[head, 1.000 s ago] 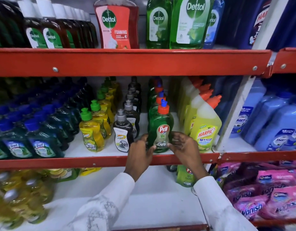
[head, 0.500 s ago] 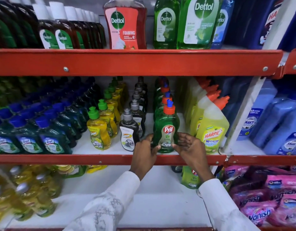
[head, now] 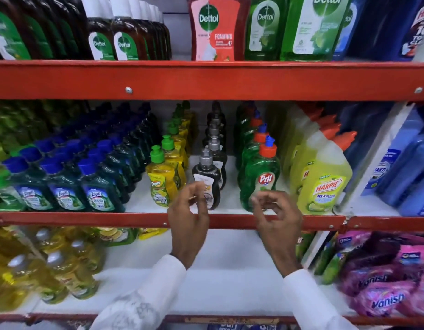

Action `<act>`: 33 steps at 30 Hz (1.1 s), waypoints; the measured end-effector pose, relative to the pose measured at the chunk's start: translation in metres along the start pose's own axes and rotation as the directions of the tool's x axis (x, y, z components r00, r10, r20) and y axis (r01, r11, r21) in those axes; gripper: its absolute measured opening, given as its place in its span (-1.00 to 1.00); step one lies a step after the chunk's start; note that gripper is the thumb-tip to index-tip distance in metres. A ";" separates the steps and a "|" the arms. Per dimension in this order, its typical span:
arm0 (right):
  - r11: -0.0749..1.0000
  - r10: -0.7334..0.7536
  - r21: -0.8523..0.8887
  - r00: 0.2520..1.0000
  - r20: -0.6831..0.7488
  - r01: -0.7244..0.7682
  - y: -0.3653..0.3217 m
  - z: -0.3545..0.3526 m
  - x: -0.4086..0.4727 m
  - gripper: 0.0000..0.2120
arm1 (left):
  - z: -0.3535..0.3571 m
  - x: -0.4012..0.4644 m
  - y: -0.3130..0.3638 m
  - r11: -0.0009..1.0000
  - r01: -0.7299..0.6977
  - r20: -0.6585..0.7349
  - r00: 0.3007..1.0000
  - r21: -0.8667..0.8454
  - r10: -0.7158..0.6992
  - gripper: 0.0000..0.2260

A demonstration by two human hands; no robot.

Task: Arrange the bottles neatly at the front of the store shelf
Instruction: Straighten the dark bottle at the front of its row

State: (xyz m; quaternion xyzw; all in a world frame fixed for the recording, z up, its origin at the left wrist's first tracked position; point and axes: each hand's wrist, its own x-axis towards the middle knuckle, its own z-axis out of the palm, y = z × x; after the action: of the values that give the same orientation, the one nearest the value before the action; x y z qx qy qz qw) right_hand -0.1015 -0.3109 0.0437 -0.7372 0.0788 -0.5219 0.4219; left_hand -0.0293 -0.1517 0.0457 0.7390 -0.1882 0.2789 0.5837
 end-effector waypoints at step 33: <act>0.974 0.225 -0.048 0.971 0.076 -0.222 -0.011 0.065 -0.018 -0.72 | -0.024 0.019 -0.035 0.991 0.133 0.233 0.963 0.017 -0.134 -0.72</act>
State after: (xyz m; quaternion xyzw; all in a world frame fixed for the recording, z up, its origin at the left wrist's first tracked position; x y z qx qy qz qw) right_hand -0.0584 -0.2589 0.0326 -0.7523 0.1545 -0.4393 0.4660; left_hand 0.0018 -0.1191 0.0346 0.7781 -0.2051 0.1504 0.5744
